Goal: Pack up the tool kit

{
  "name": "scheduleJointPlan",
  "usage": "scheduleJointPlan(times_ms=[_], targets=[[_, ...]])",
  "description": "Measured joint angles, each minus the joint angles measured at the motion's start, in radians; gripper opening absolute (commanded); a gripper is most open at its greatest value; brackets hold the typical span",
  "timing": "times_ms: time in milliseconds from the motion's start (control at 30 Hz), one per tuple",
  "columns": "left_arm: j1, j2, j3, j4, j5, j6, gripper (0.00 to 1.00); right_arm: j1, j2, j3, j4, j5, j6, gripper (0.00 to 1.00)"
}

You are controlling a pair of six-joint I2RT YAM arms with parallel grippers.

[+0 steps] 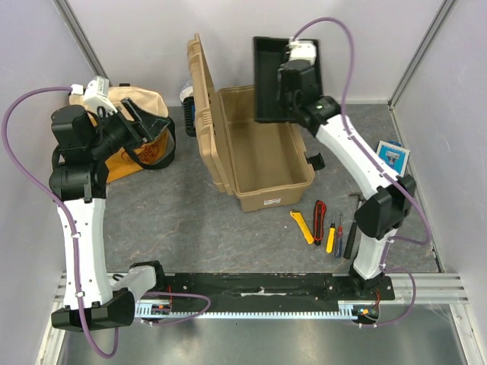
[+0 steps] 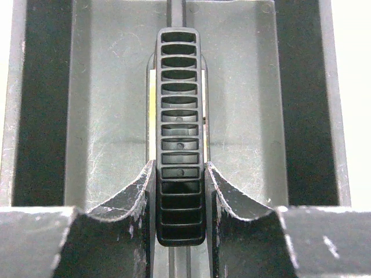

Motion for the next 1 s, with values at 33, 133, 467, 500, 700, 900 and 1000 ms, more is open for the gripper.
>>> scheduleJointPlan(times_ms=[33,133,467,500,700,900,1000], targets=[[0.0,0.0,0.004,0.0,0.001,0.0,0.72,-0.031,-0.024,-0.018,0.007,0.003,0.001,0.0],[0.0,0.006,0.018,0.0,0.004,0.0,0.72,-0.143,-0.073,-0.075,0.02,0.007,0.003,0.0],[-0.001,0.029,0.033,0.004,0.027,-0.002,0.72,-0.428,-0.03,-0.263,0.027,0.012,0.006,0.0],[-0.001,0.032,0.033,0.004,0.027,-0.002,0.72,-0.436,-0.006,-0.263,0.031,-0.003,0.008,0.0],[-0.005,0.06,0.046,0.004,0.029,-0.002,0.72,-0.463,0.176,-0.247,0.047,-0.08,0.023,0.0],[-0.005,0.068,0.048,0.004,0.029,-0.002,0.72,-0.479,0.306,-0.24,0.049,-0.118,0.05,0.01],[-0.005,0.069,0.048,0.004,0.029,-0.002,0.72,-0.481,0.313,-0.238,0.064,-0.126,0.056,0.12]])
